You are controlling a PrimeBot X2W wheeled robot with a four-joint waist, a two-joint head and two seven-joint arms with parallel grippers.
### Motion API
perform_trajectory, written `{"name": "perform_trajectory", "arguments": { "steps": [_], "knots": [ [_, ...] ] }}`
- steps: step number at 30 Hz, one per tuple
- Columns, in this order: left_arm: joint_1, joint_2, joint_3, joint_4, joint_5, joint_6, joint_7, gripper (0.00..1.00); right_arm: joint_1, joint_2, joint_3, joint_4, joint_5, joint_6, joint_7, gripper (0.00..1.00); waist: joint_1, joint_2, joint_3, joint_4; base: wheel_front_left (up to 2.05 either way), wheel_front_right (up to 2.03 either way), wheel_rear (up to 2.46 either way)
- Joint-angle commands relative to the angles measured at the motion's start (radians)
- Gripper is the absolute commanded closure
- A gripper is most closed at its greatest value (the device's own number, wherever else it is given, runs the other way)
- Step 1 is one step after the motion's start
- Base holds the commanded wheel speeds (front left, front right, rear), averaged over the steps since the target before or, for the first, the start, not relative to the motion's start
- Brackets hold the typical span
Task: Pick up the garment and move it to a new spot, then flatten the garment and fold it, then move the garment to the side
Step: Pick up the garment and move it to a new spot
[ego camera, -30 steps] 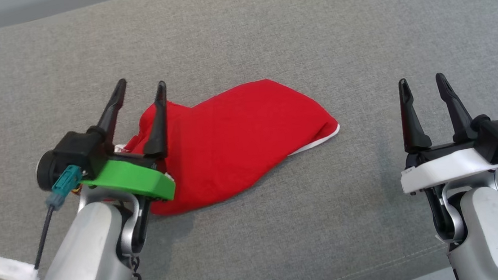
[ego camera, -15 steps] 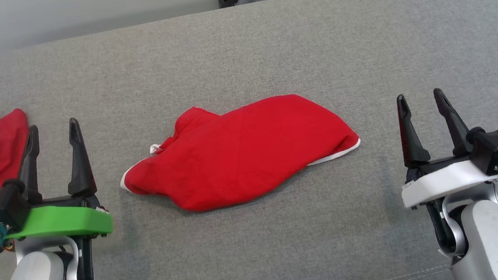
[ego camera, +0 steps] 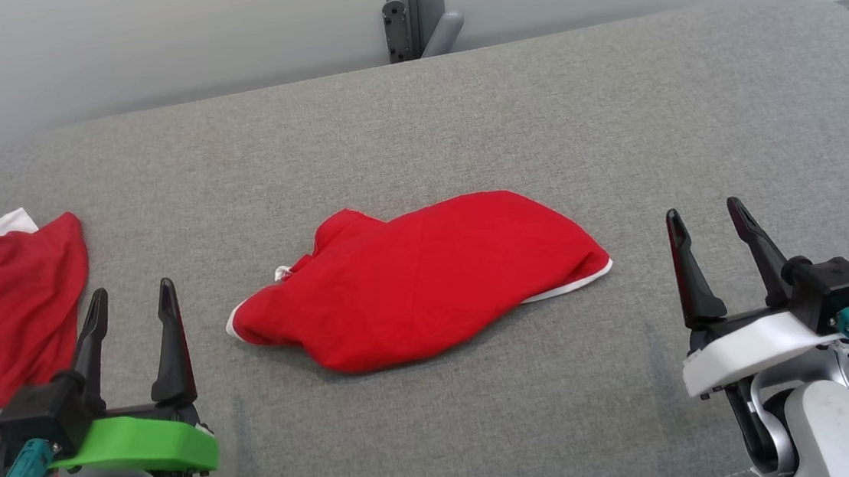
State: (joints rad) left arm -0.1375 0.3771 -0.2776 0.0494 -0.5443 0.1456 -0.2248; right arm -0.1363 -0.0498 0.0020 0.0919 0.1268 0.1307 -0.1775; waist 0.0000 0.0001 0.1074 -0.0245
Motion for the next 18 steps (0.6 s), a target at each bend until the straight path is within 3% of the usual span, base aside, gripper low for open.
{"name": "perform_trajectory", "arguments": {
  "steps": [1,18],
  "knots": [
    [0.021,0.01,-0.001,-0.005,0.009,0.007,0.002,0.0,0.018,-0.002,0.001,-0.005,0.002,0.0,0.003,0.0,0.0,-0.0001,-0.017,-0.001,0.0,0.0,0.0],
    [0.072,0.02,-0.007,-0.041,-0.004,0.038,0.032,0.0,0.056,-0.002,-0.008,-0.028,0.013,0.0,0.018,0.0,0.0,-0.0001,-0.043,0.003,0.0,0.0,0.0]
  ]
}}
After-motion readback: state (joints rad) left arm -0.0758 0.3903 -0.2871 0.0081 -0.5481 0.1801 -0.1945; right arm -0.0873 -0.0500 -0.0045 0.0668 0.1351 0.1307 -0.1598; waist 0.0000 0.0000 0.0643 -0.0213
